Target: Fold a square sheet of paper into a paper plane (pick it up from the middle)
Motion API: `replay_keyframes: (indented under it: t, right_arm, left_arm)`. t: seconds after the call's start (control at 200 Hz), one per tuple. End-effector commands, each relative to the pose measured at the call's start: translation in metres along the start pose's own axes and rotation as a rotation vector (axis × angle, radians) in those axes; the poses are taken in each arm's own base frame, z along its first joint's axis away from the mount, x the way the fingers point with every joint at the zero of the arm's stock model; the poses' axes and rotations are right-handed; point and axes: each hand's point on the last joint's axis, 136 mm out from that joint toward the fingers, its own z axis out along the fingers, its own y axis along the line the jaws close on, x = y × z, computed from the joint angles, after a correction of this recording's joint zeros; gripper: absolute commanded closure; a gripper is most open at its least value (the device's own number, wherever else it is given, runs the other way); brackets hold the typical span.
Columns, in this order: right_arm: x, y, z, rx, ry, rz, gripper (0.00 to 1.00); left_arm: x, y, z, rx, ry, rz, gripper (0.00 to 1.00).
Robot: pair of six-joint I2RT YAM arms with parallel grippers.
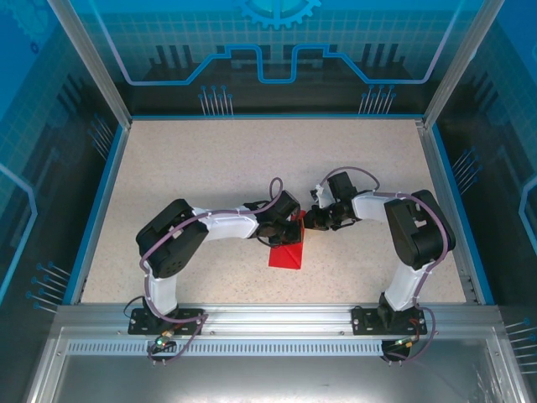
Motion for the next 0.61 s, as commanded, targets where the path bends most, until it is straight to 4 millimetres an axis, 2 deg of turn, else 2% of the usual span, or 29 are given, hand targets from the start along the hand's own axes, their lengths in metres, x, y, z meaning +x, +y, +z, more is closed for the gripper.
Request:
replay_keyframes:
  t: [0.0, 0.405, 0.6]
  right_arm:
    - [0.012, -0.012, 0.01, 0.046, 0.05, 0.008, 0.91]
    - [0.012, -0.013, 0.01, 0.053, 0.052, 0.008, 0.91]
    - [0.012, -0.013, 0.01, 0.05, 0.054, 0.009, 0.91]
  left_arm:
    - [-0.004, -0.015, -0.013, 0.034, -0.007, 0.027, 0.98]
    - [-0.007, -0.022, -0.024, 0.048, -0.027, 0.041, 0.98]
    - [-0.003, -0.014, -0.005, 0.029, 0.008, 0.022, 0.98]
